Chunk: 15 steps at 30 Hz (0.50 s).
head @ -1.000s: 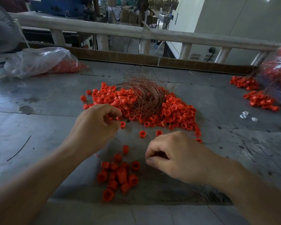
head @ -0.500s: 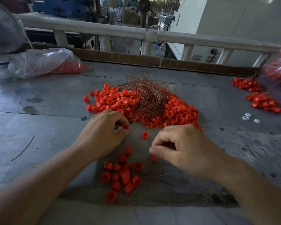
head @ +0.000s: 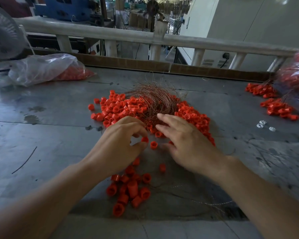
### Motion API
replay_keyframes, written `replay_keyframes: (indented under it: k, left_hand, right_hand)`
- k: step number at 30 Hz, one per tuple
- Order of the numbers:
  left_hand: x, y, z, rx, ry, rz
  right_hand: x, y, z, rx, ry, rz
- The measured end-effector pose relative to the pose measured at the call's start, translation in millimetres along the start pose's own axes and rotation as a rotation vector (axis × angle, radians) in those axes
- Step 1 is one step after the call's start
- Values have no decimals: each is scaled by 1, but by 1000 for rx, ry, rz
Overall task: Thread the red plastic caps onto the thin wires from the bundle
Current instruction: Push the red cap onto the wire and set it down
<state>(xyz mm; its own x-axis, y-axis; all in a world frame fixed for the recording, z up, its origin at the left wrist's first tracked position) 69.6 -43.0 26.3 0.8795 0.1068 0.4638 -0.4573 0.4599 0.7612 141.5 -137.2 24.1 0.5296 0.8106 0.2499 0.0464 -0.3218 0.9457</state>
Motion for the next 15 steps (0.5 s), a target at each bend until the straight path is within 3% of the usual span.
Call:
replay_keyframes:
  k: [4,11,15]
  left_hand:
    - [-2,-1,6,-31,-49,-17]
    - [-2,7,1,-33,-23,49]
    - [-4,9,-2,-45,-1,58]
  right_hand:
    - [0,-8,3,18,31,-20]
    - [-7,32,-8,143,88,358]
    - [-10,41,-4,295,94,407]
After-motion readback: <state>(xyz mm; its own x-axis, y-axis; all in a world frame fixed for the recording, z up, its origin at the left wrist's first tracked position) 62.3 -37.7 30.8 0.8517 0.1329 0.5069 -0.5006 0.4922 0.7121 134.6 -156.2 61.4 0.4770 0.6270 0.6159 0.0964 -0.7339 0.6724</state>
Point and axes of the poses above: each hand's wrist, its own x-axis towards the middle knuckle, its own y-axis out of the back of the hand, z = x × y, the point moved 8 cm from there along x, towards the middle knuckle, and after that the axes turned 14 degrees about -y, right-handed, at the moved point
